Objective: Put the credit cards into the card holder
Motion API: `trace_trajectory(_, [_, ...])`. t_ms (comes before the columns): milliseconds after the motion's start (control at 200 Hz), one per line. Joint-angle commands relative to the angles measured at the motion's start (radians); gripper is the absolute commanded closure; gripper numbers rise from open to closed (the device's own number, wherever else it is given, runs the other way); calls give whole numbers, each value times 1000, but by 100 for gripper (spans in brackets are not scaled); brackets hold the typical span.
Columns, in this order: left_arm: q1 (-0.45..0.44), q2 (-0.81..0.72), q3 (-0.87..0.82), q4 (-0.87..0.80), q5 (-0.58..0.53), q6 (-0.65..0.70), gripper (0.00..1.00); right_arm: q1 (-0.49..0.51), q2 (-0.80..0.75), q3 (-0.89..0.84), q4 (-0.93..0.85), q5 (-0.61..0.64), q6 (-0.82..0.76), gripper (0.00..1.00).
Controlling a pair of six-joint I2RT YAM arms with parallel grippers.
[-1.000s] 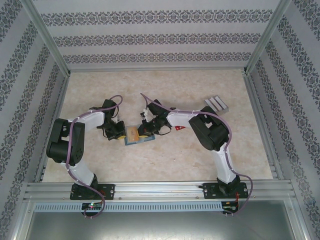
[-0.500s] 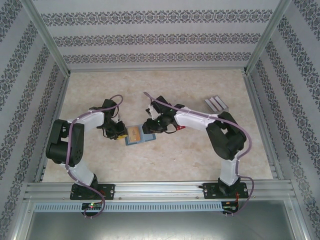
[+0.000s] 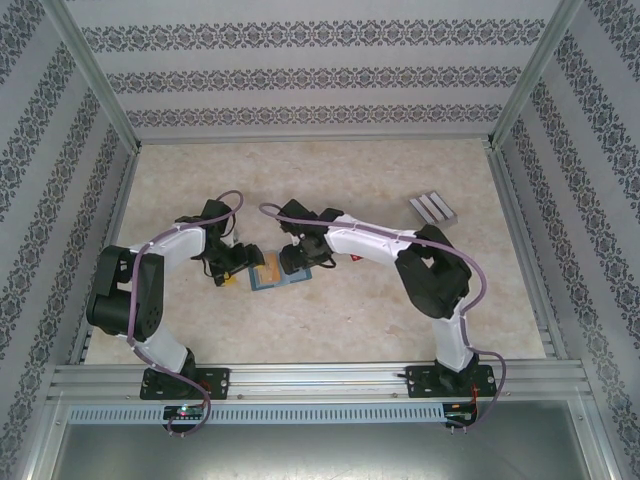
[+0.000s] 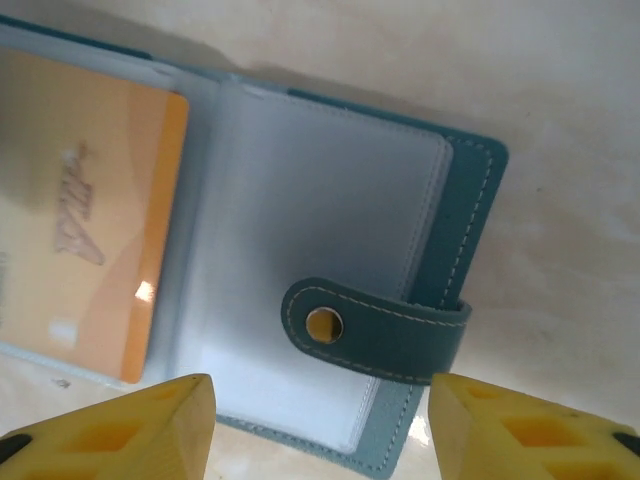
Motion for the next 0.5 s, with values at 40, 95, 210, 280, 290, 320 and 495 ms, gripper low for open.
trace_trajectory(40, [2,32,-28,131,153,-17,18,-40,24,-16,34,-96,37,41])
trace_trajectory(95, [1,38,-36,168,183,-18,17,-46,22,-33,57,-138,53,41])
trace_trajectory(210, [1,46,-39,198,184,-21,17,-63,12,-80,126,-231,95,41])
trace_trajectory(280, [1,68,-29,203,191,-24,18,-65,14,-95,154,-275,112,41])
trace_trajectory(290, [1,73,-28,203,193,-26,19,-65,15,-96,159,-282,116,41])
trace_trajectory(320, [1,84,-25,211,202,-30,20,-63,17,-101,176,-305,124,41])
trace_trajectory(495, [1,87,-17,222,221,-41,31,-59,9,-148,298,-402,176,42])
